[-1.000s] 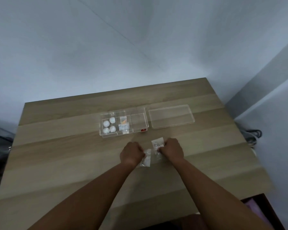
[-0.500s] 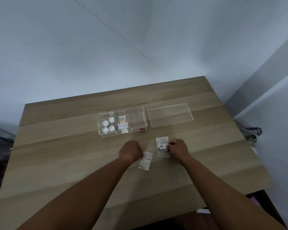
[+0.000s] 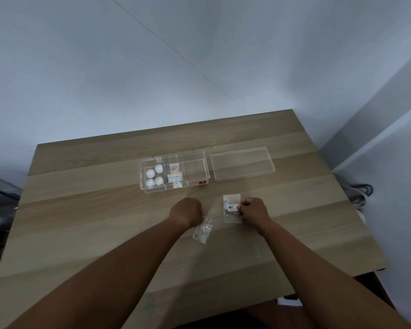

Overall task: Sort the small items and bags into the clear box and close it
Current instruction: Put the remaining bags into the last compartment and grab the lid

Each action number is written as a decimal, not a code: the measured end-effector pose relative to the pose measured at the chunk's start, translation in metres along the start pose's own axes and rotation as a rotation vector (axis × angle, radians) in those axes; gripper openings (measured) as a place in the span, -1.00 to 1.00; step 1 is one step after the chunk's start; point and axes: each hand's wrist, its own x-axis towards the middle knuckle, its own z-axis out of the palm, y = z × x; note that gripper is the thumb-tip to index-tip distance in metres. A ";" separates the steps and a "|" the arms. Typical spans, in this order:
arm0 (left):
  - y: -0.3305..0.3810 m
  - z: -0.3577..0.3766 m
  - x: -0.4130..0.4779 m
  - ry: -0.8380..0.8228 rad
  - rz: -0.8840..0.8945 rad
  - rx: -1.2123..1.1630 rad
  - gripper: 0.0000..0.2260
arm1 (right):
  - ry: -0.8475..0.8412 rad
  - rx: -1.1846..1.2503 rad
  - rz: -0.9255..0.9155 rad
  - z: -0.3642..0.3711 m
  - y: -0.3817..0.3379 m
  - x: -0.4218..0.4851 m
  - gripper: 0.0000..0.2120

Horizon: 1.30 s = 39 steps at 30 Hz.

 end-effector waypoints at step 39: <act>0.023 -0.116 0.081 0.181 -0.193 -0.324 -0.81 | 0.025 0.337 0.073 -0.063 -0.016 0.008 -0.85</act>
